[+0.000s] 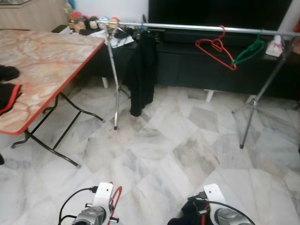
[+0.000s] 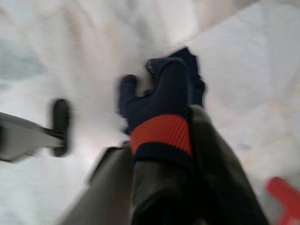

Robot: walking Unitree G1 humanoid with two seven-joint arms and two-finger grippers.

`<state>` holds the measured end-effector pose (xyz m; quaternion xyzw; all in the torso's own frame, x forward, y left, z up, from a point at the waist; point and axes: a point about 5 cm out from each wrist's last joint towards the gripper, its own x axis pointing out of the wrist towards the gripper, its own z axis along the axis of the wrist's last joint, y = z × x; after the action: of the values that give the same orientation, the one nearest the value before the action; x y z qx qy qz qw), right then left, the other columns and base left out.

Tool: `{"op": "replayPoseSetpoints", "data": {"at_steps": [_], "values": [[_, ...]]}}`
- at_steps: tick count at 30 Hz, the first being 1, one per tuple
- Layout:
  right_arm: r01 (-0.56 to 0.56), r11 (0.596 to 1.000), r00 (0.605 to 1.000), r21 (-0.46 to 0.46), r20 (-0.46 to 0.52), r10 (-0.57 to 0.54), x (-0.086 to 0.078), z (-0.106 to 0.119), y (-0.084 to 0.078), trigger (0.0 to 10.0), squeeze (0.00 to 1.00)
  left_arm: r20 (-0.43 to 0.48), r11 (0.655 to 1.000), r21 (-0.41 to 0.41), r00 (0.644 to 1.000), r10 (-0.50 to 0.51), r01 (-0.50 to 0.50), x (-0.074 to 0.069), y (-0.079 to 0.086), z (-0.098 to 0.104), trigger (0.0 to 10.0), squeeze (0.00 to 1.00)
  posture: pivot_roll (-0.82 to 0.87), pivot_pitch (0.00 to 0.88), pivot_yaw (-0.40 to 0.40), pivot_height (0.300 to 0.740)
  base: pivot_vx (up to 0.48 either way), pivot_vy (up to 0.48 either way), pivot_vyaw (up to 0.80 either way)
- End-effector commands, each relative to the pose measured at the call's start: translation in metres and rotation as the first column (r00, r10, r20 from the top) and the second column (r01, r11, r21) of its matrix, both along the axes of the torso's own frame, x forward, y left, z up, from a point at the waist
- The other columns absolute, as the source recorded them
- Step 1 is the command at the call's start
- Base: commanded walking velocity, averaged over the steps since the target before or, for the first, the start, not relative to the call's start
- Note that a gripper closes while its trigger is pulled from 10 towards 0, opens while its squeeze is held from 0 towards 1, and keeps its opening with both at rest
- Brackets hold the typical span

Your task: Hang hanger

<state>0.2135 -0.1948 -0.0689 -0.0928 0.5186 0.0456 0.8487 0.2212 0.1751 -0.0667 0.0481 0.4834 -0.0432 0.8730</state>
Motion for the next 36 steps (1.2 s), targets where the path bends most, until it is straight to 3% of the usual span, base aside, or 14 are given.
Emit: {"op": "replayPoseSetpoints", "data": {"at_steps": [1, 23, 36], "values": [[0.007, 1.000, 1.000, -0.015, 0.008, -0.007, 0.0011, 0.0016, -0.0060, 10.0, 0.00, 0.005, 1.000, 0.006, 1.000, -0.019, 0.019, 0.0028, -0.0024, 0.0014, 10.0, 0.00, -0.02, 0.000, 0.005, 0.740, 0.000, 0.262, 0.00], [0.020, 0.999, 1.000, -0.036, 0.011, -0.020, 0.0013, 0.0018, -0.0072, 10.0, 0.00, 0.005, 1.000, 0.007, 1.000, -0.021, 0.021, 0.0032, -0.0023, 0.0017, 10.0, 0.00, -0.02, 0.000, 0.005, 0.740, 0.000, 0.259, 0.00], [0.022, 0.999, 1.000, -0.042, 0.014, -0.022, 0.0014, 0.0019, -0.0075, 10.0, 0.00, 0.006, 1.000, 0.007, 1.000, -0.023, 0.023, 0.0032, -0.0023, 0.0017, 10.0, 0.00, -0.02, 0.000, 0.005, 0.740, 0.000, 0.200, -0.52]]}}
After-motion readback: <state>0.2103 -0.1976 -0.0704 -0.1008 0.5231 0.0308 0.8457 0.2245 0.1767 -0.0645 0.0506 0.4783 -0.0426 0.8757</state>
